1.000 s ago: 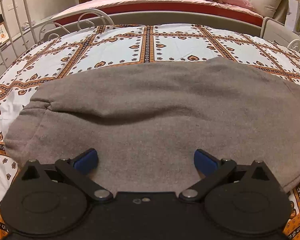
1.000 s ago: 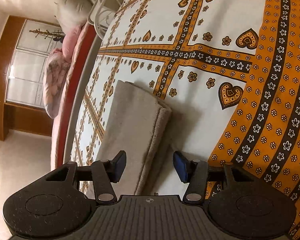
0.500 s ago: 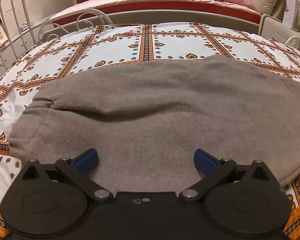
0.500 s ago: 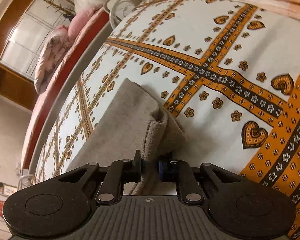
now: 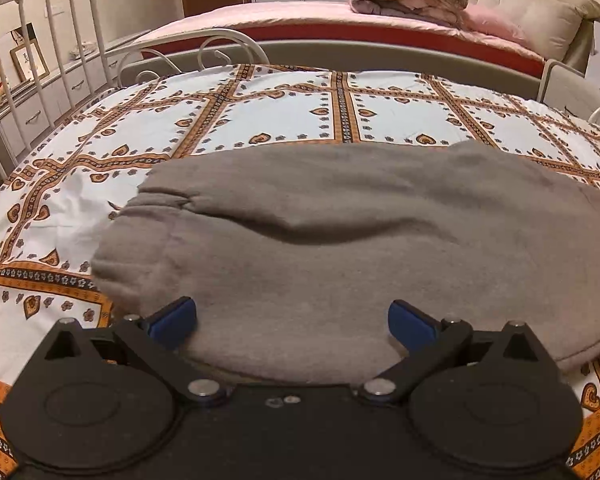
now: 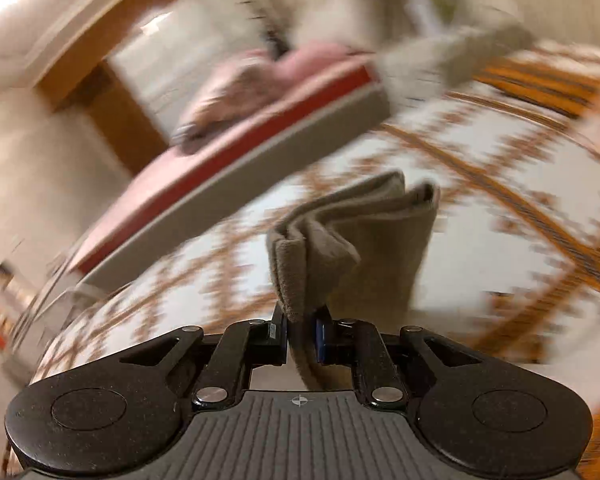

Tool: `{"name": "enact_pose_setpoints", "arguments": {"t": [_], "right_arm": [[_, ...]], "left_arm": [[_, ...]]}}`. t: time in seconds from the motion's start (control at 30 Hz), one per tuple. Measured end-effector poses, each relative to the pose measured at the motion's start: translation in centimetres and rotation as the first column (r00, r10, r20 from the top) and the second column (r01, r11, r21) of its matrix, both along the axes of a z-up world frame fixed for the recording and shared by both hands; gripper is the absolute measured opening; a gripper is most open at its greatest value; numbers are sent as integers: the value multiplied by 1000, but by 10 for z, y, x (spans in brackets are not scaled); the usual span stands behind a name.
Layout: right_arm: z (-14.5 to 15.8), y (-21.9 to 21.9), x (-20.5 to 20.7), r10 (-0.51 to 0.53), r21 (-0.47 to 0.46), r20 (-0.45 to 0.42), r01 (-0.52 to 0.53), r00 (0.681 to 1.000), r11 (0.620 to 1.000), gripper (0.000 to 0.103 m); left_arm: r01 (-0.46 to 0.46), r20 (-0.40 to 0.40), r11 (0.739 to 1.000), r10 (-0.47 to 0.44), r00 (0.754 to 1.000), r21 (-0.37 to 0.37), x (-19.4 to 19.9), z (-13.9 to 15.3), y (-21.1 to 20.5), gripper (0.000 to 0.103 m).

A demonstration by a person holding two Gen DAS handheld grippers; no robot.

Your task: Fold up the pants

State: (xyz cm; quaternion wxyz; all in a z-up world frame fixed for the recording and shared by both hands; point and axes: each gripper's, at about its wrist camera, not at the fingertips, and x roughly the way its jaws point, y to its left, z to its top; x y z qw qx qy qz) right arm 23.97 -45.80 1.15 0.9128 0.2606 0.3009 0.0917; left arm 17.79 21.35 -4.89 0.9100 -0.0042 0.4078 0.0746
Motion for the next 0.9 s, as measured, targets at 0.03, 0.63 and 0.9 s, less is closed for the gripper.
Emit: {"name": "enact_pose_setpoints", "arguments": {"t": [0.03,0.63,0.9], "right_arm": [[6,24,2,47,-12,18,-47,999,999,13],[-59,293,-44,637,-187,-78,-639,767,746,36],[-64,310,-64,675,-316,-58,-655,736,687,37]], "left_arm": [[6,2,1000,-6,1000,5,-2,1,1,97],[-84,-10,992,83,996,-89,-15,-2,39,97],[-89,-7,993,89,996,-75,-15,-1,35,97]]}}
